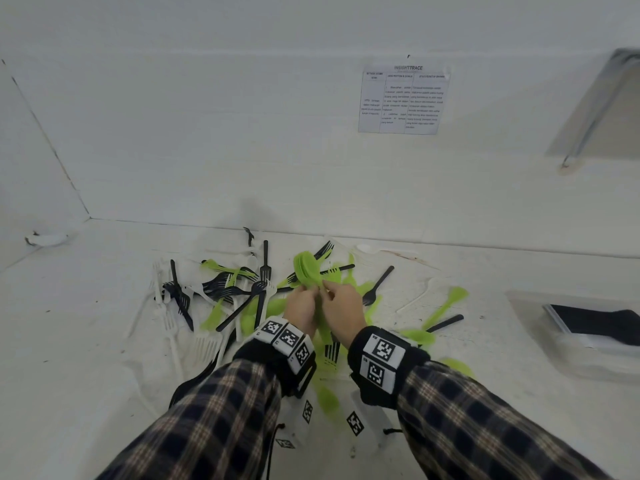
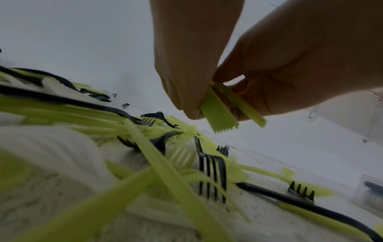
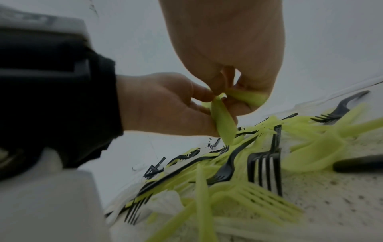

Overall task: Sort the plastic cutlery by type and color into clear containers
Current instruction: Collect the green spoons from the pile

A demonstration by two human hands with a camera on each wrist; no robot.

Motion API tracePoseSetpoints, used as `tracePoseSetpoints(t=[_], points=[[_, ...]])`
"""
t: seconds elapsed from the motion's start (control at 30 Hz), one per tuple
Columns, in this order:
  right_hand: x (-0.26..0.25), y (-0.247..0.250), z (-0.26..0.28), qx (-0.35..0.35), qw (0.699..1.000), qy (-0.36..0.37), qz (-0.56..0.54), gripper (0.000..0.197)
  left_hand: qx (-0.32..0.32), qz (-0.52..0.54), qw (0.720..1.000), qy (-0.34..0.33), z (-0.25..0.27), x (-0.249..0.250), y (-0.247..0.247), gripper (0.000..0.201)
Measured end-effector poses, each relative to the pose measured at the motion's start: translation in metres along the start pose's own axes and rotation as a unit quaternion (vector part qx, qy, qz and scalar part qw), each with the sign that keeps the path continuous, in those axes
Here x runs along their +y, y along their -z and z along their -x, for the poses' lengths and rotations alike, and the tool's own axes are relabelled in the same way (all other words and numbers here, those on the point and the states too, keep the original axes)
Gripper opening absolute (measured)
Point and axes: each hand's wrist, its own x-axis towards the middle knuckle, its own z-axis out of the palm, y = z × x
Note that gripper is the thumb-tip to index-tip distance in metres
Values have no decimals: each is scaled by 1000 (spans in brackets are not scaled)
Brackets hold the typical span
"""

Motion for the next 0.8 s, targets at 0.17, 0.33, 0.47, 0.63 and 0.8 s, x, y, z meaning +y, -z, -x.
tracePoseSetpoints(t=[0.17, 0.33, 0.47, 0.63, 0.8], points=[[-1, 4, 6, -57, 996, 3, 67, 32, -8, 31, 999, 23, 0, -4, -5, 24], [0, 5, 6, -1, 1000, -20, -4, 26, -12, 31, 998, 60, 3, -7, -7, 30], [-2, 10, 1, -76, 997, -24, -12, 24, 6, 31, 996, 78, 0, -5, -3, 31], [6, 28, -13, -118, 991, -56, -21, 29, 81, 49, 994, 50, -13, -1, 6, 18], [27, 30, -41, -203, 943, -85, 250, 49, 86, 43, 994, 60, -22, -1, 9, 25]])
